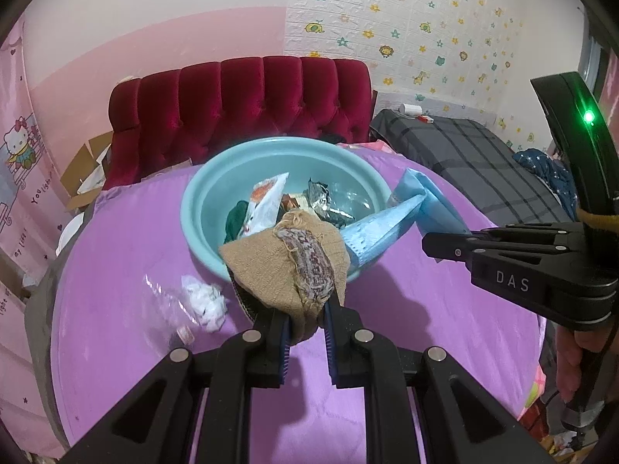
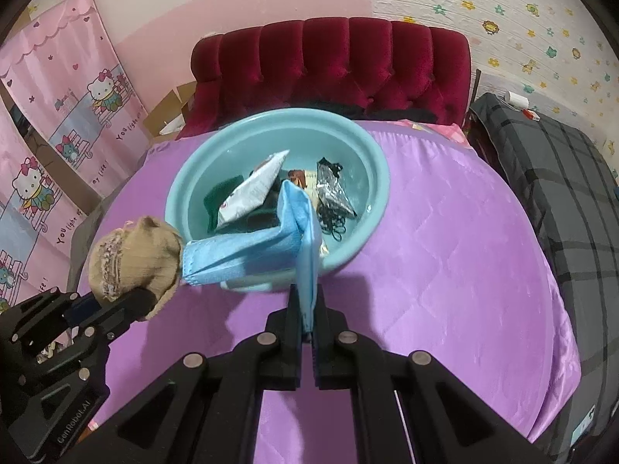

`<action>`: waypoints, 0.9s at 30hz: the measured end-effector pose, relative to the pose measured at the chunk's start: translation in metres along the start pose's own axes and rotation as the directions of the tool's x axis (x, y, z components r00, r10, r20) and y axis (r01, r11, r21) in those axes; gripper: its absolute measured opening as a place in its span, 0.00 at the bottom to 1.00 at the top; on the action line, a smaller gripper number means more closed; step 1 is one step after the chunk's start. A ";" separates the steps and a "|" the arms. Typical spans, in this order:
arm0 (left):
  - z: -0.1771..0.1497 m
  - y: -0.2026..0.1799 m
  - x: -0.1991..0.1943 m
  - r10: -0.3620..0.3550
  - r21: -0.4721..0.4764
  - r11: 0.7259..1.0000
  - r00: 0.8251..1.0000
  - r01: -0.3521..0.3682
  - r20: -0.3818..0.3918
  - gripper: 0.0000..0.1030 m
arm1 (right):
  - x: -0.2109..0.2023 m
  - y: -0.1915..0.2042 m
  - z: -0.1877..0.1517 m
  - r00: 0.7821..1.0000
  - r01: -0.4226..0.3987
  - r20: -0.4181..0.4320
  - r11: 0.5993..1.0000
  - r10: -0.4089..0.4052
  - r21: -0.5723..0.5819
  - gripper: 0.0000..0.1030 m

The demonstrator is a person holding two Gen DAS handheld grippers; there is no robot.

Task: Organize soft objects
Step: 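Carry the beige hat and blue cloth together over the blue basin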

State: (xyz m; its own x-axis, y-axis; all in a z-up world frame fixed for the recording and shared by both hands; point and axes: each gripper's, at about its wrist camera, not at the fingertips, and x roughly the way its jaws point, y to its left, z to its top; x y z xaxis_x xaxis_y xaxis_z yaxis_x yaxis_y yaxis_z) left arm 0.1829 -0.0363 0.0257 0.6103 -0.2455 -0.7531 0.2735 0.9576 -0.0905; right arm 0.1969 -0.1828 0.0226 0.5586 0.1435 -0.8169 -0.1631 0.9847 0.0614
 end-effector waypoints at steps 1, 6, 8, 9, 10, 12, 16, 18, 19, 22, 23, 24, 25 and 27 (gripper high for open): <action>0.002 0.001 0.002 0.002 0.001 1.000 1.000 -0.002 0.000 0.15 | 0.002 0.000 0.005 1.000 0.000 0.001 1.000 0.000 -0.001 0.02; 0.018 0.007 0.015 0.001 -0.001 1.000 1.000 -0.001 -0.002 0.15 | 0.016 -0.001 0.024 1.000 -0.002 -0.018 1.000 0.002 -0.001 0.02; 0.025 0.010 0.020 0.007 0.002 1.000 1.000 -0.007 -0.004 0.15 | 0.022 -0.002 0.030 1.000 -0.002 -0.024 1.000 0.002 0.003 0.02; 0.028 0.011 0.023 0.007 0.000 1.000 1.000 -0.007 -0.005 0.15 | 0.025 -0.003 0.035 1.000 -0.004 -0.026 1.000 0.004 0.007 0.02; 0.032 0.014 0.026 0.004 -0.005 1.000 1.000 -0.004 -0.007 0.15 | 0.028 -0.003 0.038 1.000 -0.007 -0.027 1.000 0.007 0.011 0.02; 0.038 0.016 0.033 0.016 0.000 1.000 1.000 -0.016 -0.010 0.15 | 0.032 -0.004 0.045 1.000 -0.008 -0.030 1.000 0.008 0.013 0.02; 0.048 0.022 0.048 0.030 0.006 1.000 0.999 -0.030 -0.017 0.15 | 0.046 -0.005 0.059 0.999 -0.004 -0.040 1.000 0.005 0.016 0.02; 0.052 0.025 0.056 0.027 -0.001 1.000 0.999 -0.027 -0.026 0.15 | 0.056 -0.007 0.066 0.998 -0.008 -0.055 1.000 0.009 0.019 0.02; 0.055 0.027 0.061 0.027 -0.003 1.000 0.999 -0.027 -0.029 0.15 | 0.061 -0.007 0.070 0.998 -0.007 -0.063 1.000 0.008 0.017 0.02; 0.061 0.029 0.072 0.031 0.000 1.000 0.999 -0.031 -0.036 0.15 | 0.073 -0.007 0.079 0.997 0.007 -0.073 1.000 -0.006 0.010 0.02; 0.062 0.030 0.075 0.031 -0.001 1.000 0.999 -0.031 -0.039 0.15 | 0.077 -0.008 0.082 0.997 0.007 -0.077 1.000 -0.006 0.012 0.02; 0.065 0.031 0.080 0.033 -0.002 0.999 0.999 -0.033 -0.042 0.15 | 0.081 -0.009 0.086 0.997 0.005 -0.082 1.000 -0.004 0.016 0.02; 0.066 0.031 0.082 0.036 0.000 0.999 0.998 -0.036 -0.043 0.15 | 0.084 -0.010 0.088 0.996 0.007 -0.084 1.000 -0.006 0.016 0.02; 0.070 0.033 0.089 0.038 0.001 0.999 0.998 -0.038 -0.047 0.15 | 0.090 -0.011 0.093 0.996 0.007 -0.088 1.000 -0.006 0.015 0.02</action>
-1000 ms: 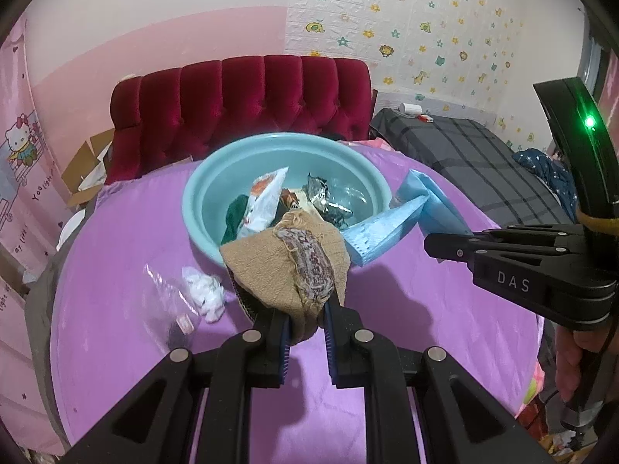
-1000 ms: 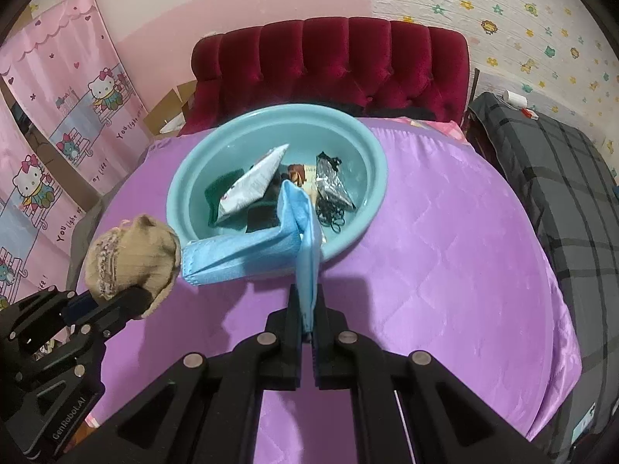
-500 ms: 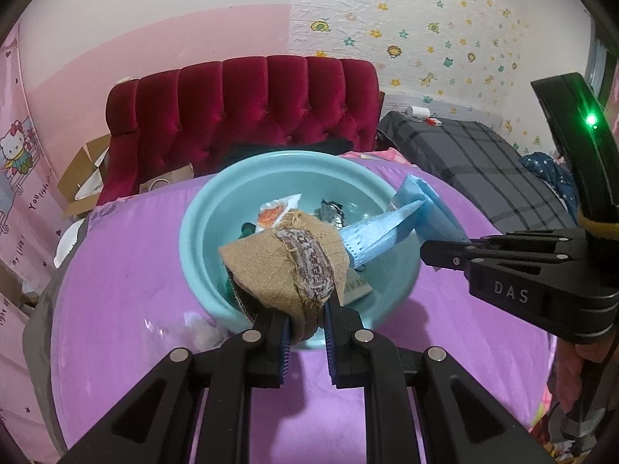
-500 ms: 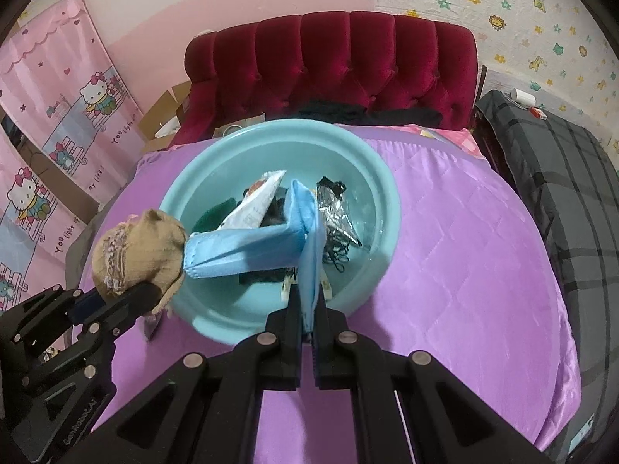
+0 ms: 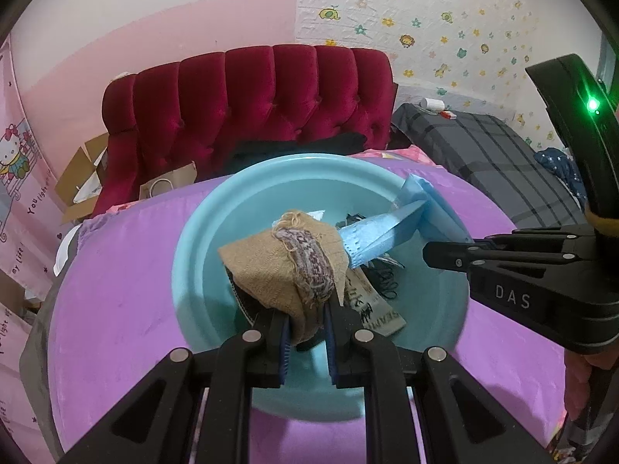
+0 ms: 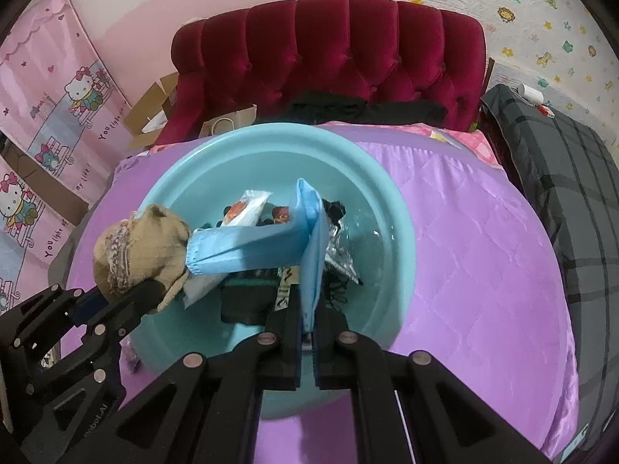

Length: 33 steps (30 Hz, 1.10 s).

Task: Organize soft objects
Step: 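Carry the beige hat and blue cloth together over the blue basin, then open both tools to drop the hat and cloth into the basin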

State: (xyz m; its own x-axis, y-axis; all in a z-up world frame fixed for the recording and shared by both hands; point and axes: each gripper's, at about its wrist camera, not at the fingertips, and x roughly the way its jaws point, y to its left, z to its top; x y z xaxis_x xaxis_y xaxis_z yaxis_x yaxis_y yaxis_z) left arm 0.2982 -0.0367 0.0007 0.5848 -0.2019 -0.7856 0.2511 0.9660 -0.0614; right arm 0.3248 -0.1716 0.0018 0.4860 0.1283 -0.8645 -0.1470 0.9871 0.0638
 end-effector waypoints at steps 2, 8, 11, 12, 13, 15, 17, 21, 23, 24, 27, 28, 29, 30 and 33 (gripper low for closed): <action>0.004 0.002 0.008 0.007 0.002 1.000 1.000 -0.007 -0.003 0.15 | 0.007 -0.001 0.006 1.000 0.001 -0.007 1.000 -0.001 0.000 0.02; 0.016 0.005 0.028 0.013 0.004 1.000 1.000 -0.013 -0.012 0.15 | 0.028 -0.007 0.019 0.999 0.001 -0.034 1.000 -0.001 -0.001 0.04; 0.020 0.005 0.037 0.021 0.016 1.000 1.000 -0.021 -0.018 0.15 | 0.040 -0.011 0.024 0.999 -0.006 -0.053 1.000 0.006 0.003 0.04; 0.021 0.006 0.040 0.021 0.017 1.000 1.000 -0.021 -0.022 0.15 | 0.044 -0.012 0.025 0.998 -0.007 -0.059 1.000 0.007 0.001 0.04; 0.022 0.007 0.043 0.022 0.017 1.000 0.999 -0.022 -0.024 0.15 | 0.047 -0.012 0.027 0.998 -0.008 -0.062 1.000 0.008 0.000 0.04; 0.024 0.006 0.047 0.023 0.019 1.000 0.999 -0.022 -0.029 0.15 | 0.051 -0.014 0.028 0.998 -0.008 -0.070 1.000 0.008 -0.002 0.04; 0.025 0.006 0.051 0.026 0.020 0.999 0.999 -0.025 -0.037 0.16 | 0.053 -0.016 0.030 0.997 -0.014 -0.076 1.000 0.014 0.000 0.05; 0.025 0.006 0.054 0.040 0.023 0.999 0.998 -0.039 -0.041 0.20 | 0.054 -0.016 0.032 0.997 -0.020 -0.079 1.000 0.019 -0.003 0.14; 0.025 0.006 0.056 0.041 0.022 0.999 0.998 -0.040 -0.045 0.31 | 0.053 -0.016 0.032 0.997 -0.018 -0.076 1.000 0.018 0.000 0.32; 0.026 0.007 0.056 0.048 0.023 0.999 0.998 -0.047 -0.046 0.37 | 0.052 -0.017 0.032 0.997 -0.015 -0.070 1.000 0.015 0.003 0.43; 0.025 0.008 0.056 0.066 0.023 0.998 0.997 -0.065 -0.040 0.75 | 0.048 -0.018 0.033 0.998 -0.003 -0.057 1.000 0.004 0.007 0.54; 0.024 0.008 0.055 0.073 0.023 0.997 0.997 -0.072 -0.035 0.89 | 0.047 -0.018 0.034 0.998 0.001 -0.056 1.000 -0.001 0.007 0.58; 0.024 0.009 0.053 0.080 0.024 0.997 0.996 -0.079 -0.026 0.94 | 0.047 -0.018 0.034 0.999 0.002 -0.053 1.000 -0.001 0.010 0.67; 0.024 0.009 0.052 0.084 0.024 0.996 0.996 -0.084 -0.020 0.97 | 0.046 -0.018 0.034 0.999 0.000 -0.049 1.000 0.001 0.013 0.78; 0.023 0.008 0.048 0.099 0.027 0.995 0.995 -0.099 -0.006 1.00 | 0.040 -0.018 0.032 1.000 0.000 -0.029 1.000 0.001 0.022 1.00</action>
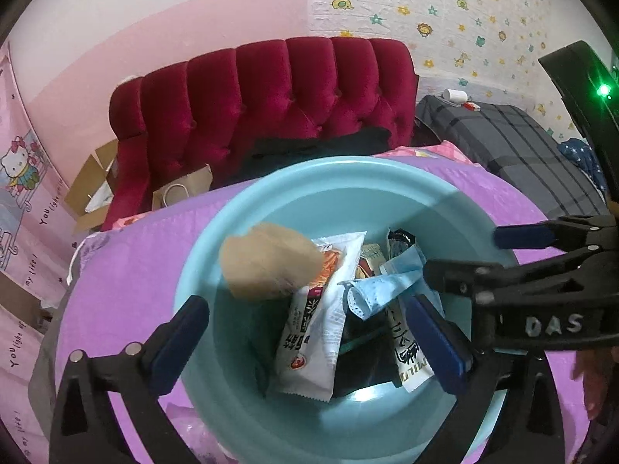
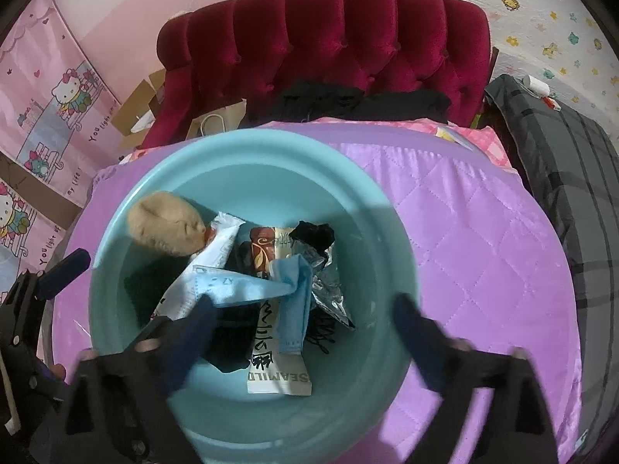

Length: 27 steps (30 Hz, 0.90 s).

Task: Organize soft objects
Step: 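Open both tools to drop the hat and cloth into the basin, then withdraw both tools from the basin toward the clear bag and white tissue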

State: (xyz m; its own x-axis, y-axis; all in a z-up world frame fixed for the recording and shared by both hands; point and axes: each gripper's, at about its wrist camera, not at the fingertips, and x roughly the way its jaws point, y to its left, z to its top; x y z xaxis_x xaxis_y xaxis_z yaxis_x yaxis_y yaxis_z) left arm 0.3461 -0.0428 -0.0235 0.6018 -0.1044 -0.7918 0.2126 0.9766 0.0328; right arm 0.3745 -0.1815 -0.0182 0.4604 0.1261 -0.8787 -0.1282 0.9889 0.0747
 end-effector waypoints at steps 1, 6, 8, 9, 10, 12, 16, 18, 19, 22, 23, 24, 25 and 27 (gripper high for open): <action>-0.001 0.000 -0.001 0.005 0.001 1.000 1.000 -0.005 0.004 1.00 | -0.002 0.001 -0.001 1.000 0.005 0.006 1.000 -0.005 0.001 1.00; -0.007 0.002 -0.012 0.002 -0.008 1.000 1.000 -0.002 0.002 1.00 | -0.011 0.004 -0.009 1.000 0.022 0.015 1.000 -0.023 0.008 1.00; -0.010 0.003 -0.019 0.000 -0.014 1.000 1.000 0.000 0.005 1.00 | -0.016 0.006 -0.015 1.000 0.015 0.013 1.000 -0.015 0.010 1.00; -0.012 0.003 -0.023 -0.002 -0.012 1.000 1.000 0.002 0.007 1.00 | -0.019 0.008 -0.017 1.000 0.013 0.014 1.000 -0.014 0.011 1.00; -0.015 0.003 -0.027 0.000 -0.008 1.000 1.000 0.000 0.007 1.00 | -0.023 0.010 -0.020 1.000 0.013 0.016 1.000 -0.013 0.012 1.00; -0.019 0.004 -0.034 -0.006 -0.004 1.000 1.000 0.006 0.001 1.00 | -0.029 0.013 -0.024 1.000 0.013 0.022 1.000 -0.013 0.010 1.00; -0.029 0.008 -0.049 0.001 0.001 1.000 1.000 -0.001 0.011 1.00 | -0.043 0.020 -0.035 0.999 0.022 0.033 1.000 -0.022 0.007 1.00; -0.036 0.011 -0.058 0.009 -0.002 1.000 1.000 -0.009 0.018 1.00 | -0.050 0.023 -0.042 0.999 0.020 0.038 1.000 -0.020 0.008 1.00; -0.040 0.014 -0.062 0.009 -0.011 1.000 1.000 -0.009 0.018 1.00 | -0.054 0.024 -0.047 0.999 0.014 0.040 1.000 -0.015 0.012 1.00; -0.052 0.021 -0.075 0.003 -0.028 1.000 1.000 -0.002 0.021 1.00 | -0.062 0.030 -0.059 0.999 0.008 0.040 1.000 -0.009 0.019 1.00; -0.055 0.022 -0.078 0.005 -0.029 1.000 1.000 -0.005 0.023 1.00 | -0.063 0.031 -0.062 0.999 0.006 0.041 1.000 -0.006 0.020 1.00; -0.060 0.025 -0.084 0.007 -0.033 0.999 1.000 -0.006 0.024 1.00 | -0.066 0.033 -0.066 0.999 0.003 0.042 1.000 -0.004 0.020 1.00; -0.063 0.026 -0.086 0.004 -0.037 0.999 1.000 -0.003 0.023 1.00 | -0.068 0.035 -0.071 0.999 0.004 0.046 1.000 -0.005 0.019 1.00; -0.070 0.030 -0.093 0.002 -0.047 0.999 1.000 -0.001 0.027 1.00 | -0.073 0.039 -0.078 0.998 0.011 0.054 1.000 -0.011 0.012 1.00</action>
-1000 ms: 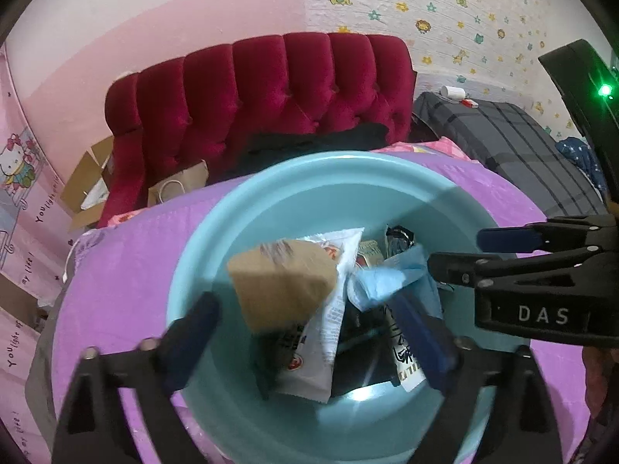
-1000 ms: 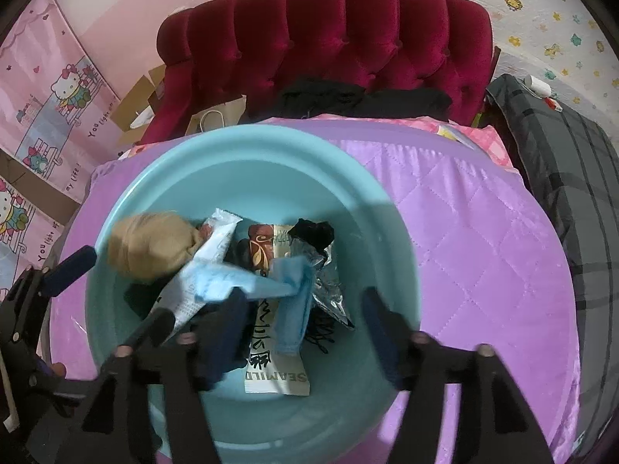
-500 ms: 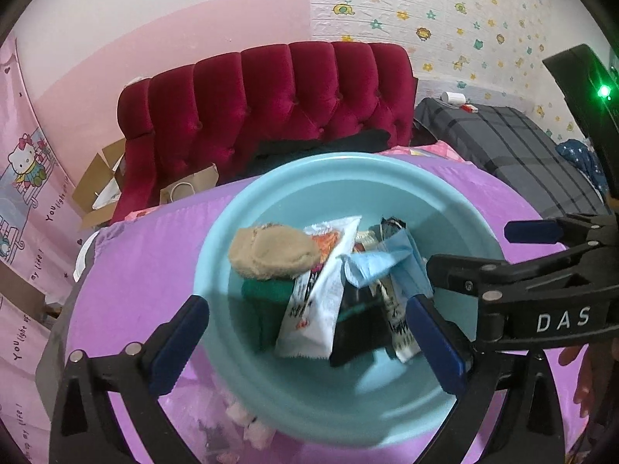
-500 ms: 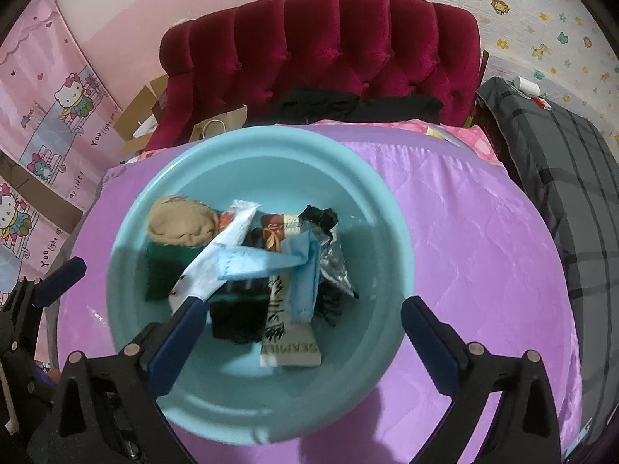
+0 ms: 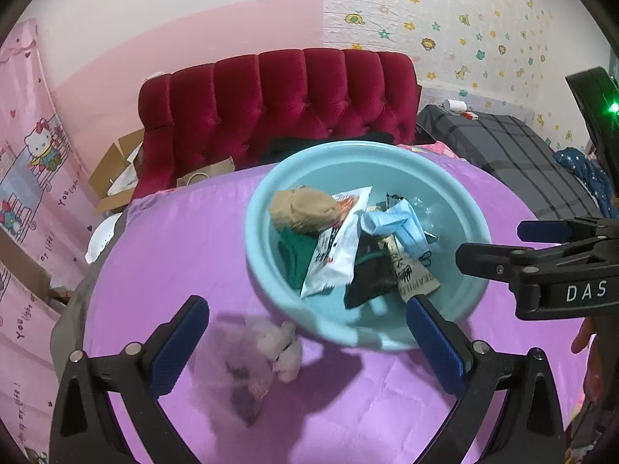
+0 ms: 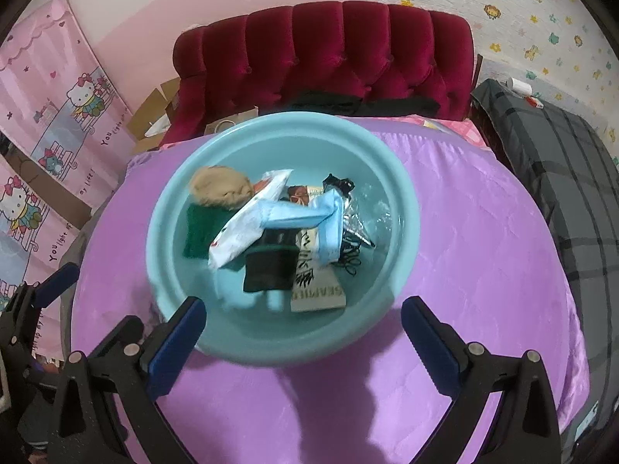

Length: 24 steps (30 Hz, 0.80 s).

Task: Organize soft objects
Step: 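Withdraw both tools from the basin toward the clear bag and white tissue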

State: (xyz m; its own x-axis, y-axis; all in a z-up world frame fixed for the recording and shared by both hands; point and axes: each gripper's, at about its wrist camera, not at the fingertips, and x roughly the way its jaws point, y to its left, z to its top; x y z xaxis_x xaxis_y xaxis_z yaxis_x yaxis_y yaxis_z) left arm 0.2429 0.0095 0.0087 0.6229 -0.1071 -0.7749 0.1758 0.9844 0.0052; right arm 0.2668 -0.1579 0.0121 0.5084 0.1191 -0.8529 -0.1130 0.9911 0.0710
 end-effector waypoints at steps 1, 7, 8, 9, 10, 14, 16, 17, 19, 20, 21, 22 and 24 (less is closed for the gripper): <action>-0.004 0.002 -0.004 0.000 -0.003 1.000 1.000 0.000 0.001 1.00 | -0.003 0.003 -0.004 1.000 0.002 0.004 1.000 -0.002 -0.003 1.00; -0.028 0.012 -0.020 0.008 -0.011 1.000 1.000 -0.008 0.001 1.00 | -0.019 0.017 -0.028 1.000 -0.006 0.025 1.000 0.006 -0.021 1.00; -0.032 0.014 -0.021 0.009 -0.016 1.000 1.000 -0.009 -0.003 1.00 | -0.020 0.019 -0.031 1.000 -0.006 0.027 1.000 0.007 -0.024 1.00; -0.036 0.017 -0.023 0.009 -0.021 1.000 1.000 -0.009 -0.005 1.00 | -0.022 0.023 -0.035 1.000 -0.009 0.030 1.000 0.010 -0.027 1.00; -0.042 0.020 -0.025 0.010 -0.028 1.000 1.000 -0.010 -0.006 1.00 | -0.023 0.026 -0.040 0.999 -0.017 0.028 0.999 0.018 -0.028 1.00; -0.059 0.028 -0.028 0.009 -0.040 0.999 1.000 -0.010 -0.013 1.00 | -0.024 0.034 -0.058 0.999 -0.023 0.026 0.999 0.024 -0.032 1.00; -0.068 0.030 -0.027 0.012 -0.044 0.999 1.000 -0.012 -0.020 1.00 | -0.023 0.038 -0.068 0.999 -0.018 0.028 0.999 0.019 -0.036 1.00; -0.072 0.032 -0.027 0.012 -0.046 0.999 1.000 -0.014 -0.023 1.00 | -0.023 0.040 -0.072 0.999 -0.019 0.030 0.999 0.020 -0.039 1.00; -0.082 0.035 -0.025 0.008 -0.054 0.999 0.999 -0.010 -0.032 1.00 | -0.021 0.044 -0.081 0.999 -0.009 0.033 0.999 0.010 -0.049 1.00; -0.087 0.036 -0.024 0.009 -0.057 0.998 0.999 -0.012 -0.037 1.00 | -0.019 0.045 -0.084 0.999 -0.009 0.033 0.999 0.010 -0.051 1.00; -0.091 0.038 -0.023 0.011 -0.061 0.998 0.999 -0.014 -0.042 1.00 | -0.017 0.047 -0.089 0.999 -0.011 0.032 0.998 0.013 -0.054 1.00; -0.096 0.040 -0.021 0.012 -0.067 0.998 0.999 -0.015 -0.051 1.00 | -0.015 0.048 -0.092 0.999 -0.010 0.030 0.998 0.012 -0.055 1.00; -0.101 0.043 -0.016 0.007 -0.077 0.997 0.998 -0.012 -0.065 1.00 | -0.009 0.050 -0.098 1.000 -0.016 0.016 0.998 0.017 -0.054 1.00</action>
State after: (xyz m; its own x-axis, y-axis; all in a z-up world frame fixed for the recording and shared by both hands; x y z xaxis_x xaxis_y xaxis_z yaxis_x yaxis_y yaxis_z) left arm 0.1638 0.0680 -0.0429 0.5733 -0.0912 -0.8142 0.1089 0.9934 -0.0346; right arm 0.1731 -0.1157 -0.0278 0.5202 0.1365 -0.8431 -0.1668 0.9844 0.0565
